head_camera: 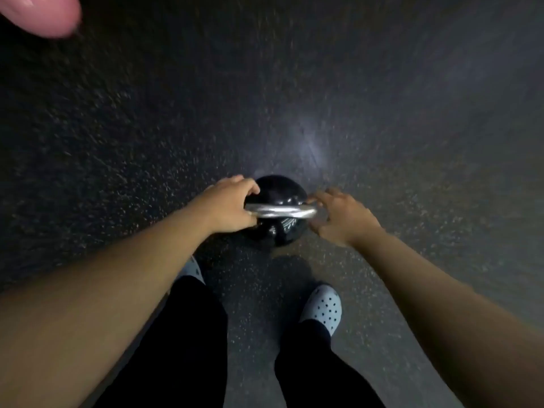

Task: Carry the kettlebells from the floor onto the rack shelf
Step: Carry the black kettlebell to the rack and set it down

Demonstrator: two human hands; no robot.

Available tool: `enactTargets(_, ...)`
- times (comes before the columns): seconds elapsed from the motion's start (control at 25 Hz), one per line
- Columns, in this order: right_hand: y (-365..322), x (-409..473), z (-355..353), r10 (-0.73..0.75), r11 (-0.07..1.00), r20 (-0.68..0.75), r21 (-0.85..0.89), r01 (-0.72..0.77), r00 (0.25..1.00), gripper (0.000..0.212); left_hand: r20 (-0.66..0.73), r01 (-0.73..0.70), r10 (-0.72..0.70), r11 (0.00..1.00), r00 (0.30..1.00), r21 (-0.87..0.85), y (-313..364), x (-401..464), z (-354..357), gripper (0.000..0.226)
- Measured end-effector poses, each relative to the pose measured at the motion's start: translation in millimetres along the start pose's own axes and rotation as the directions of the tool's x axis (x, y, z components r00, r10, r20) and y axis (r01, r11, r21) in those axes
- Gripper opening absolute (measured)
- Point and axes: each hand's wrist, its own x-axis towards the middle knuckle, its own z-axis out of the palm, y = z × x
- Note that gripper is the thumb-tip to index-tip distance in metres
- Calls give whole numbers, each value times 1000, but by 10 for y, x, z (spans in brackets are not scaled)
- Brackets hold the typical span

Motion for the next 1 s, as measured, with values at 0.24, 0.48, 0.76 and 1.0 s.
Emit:
enactTargets(0.24,116,554,565,-47,999,-9,-16,47,999,14,-27,-12,12,999,1000,-31,-188,462,631,23)
enactTargets(0.48,-191,510,258,-46,997,31,66,44,998,5,36,-46,49,997,998,-62,-123,352,246,20)
enactTargets(0.76,-982,344,-833,-72,985,-76,149,83,995,7,-51,-150,144,979,988,-141,67,-20,-928,26)
enactTargets(1.0,-2254,783,-1967,-207,976,-140,-90,196,968,9,-242,-179,144,975,959,-129,-241,-301,-2439,31)
